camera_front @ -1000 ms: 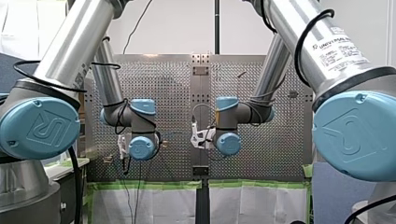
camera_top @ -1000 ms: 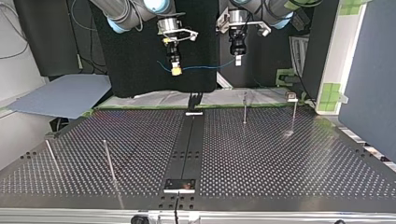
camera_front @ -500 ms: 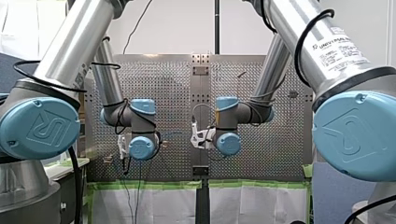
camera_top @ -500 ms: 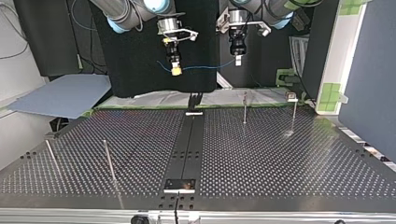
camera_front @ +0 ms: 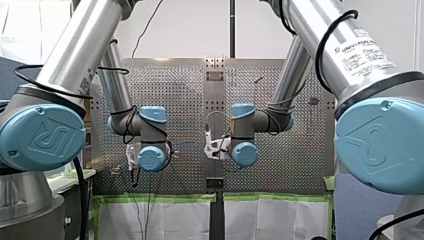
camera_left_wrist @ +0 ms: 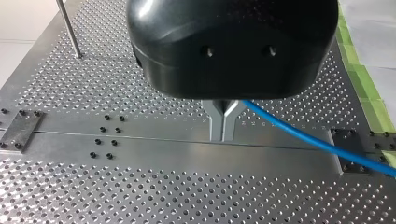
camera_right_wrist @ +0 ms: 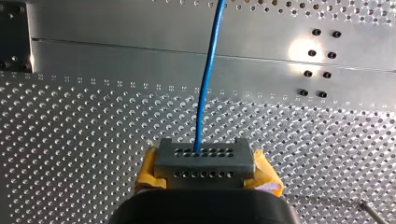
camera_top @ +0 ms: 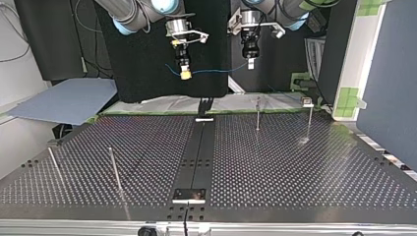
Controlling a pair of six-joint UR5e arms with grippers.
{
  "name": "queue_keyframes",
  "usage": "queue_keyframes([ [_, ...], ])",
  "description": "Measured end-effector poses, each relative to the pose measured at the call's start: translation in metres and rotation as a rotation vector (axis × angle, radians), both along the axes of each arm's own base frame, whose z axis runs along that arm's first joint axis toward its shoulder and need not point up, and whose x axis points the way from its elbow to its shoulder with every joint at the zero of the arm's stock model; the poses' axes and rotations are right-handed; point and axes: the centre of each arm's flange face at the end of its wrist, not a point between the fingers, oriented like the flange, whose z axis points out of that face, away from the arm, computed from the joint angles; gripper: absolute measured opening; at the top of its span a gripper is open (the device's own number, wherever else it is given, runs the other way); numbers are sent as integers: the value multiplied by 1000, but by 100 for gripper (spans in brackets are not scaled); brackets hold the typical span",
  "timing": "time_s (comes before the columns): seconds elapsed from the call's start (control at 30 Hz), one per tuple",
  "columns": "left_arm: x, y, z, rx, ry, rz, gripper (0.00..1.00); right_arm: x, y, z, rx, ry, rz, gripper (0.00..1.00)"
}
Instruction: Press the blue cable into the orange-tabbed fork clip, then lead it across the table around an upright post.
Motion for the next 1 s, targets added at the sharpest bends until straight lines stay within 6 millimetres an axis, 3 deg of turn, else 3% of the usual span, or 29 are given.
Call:
queue_keyframes([
  [0.3,0,2,-4,10,14,3,0,0,1,0,1,3,0,0],
  [0.53,-5,6,-24,45,70,6,0,-1,8,-26,37,54,7,0],
  [0.77,-6,7,-28,50,79,6,0,-6,13,-58,79,99,8,0],
  [1.0,-6,7,-28,51,79,6,0,-8,15,-68,92,113,8,0],
])
